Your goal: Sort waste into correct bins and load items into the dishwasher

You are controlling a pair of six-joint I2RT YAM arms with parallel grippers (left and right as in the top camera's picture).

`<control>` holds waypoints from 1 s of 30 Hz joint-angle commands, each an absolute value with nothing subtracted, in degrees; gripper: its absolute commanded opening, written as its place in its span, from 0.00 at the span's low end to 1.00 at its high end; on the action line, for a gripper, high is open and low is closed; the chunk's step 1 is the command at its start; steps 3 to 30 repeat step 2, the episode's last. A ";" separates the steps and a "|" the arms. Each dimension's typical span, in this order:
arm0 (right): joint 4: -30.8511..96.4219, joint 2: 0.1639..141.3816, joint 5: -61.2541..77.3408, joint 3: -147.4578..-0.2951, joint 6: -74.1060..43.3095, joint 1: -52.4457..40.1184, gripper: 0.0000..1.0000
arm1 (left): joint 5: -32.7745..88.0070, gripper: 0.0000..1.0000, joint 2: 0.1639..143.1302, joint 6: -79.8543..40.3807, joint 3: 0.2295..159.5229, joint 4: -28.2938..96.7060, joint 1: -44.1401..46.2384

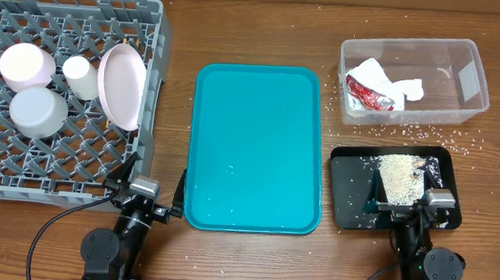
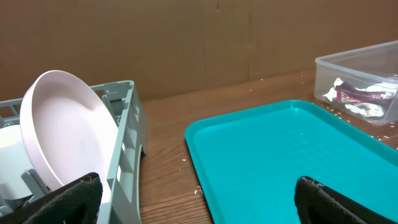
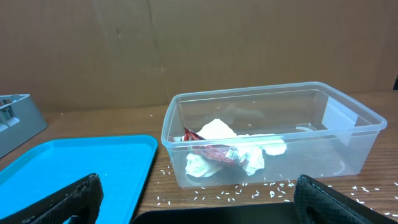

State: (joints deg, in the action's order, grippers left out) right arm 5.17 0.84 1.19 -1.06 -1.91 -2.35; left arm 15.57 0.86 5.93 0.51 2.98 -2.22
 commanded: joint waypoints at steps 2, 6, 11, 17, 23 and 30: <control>4.84 0.16 0.71 -0.45 -1.67 -2.57 1.00 | 15.03 1.00 0.25 6.22 0.27 2.94 -1.85; 4.84 0.16 0.71 -0.45 -1.67 -2.57 1.00 | 15.03 1.00 0.25 6.22 0.27 2.94 -1.85; 4.84 0.16 0.71 -0.45 -1.67 -2.57 1.00 | 15.03 1.00 0.25 6.22 0.27 2.94 -1.85; 4.84 0.16 0.71 -0.45 -1.67 -2.57 1.00 | 15.03 1.00 0.25 6.22 0.27 2.94 -1.85; 4.84 0.16 0.71 -0.45 -1.67 -2.57 1.00 | 15.03 1.00 0.25 6.22 0.27 2.94 -1.85; 4.84 0.16 0.71 -0.45 -1.67 -2.57 1.00 | 15.03 1.00 0.25 6.22 0.27 2.94 -1.85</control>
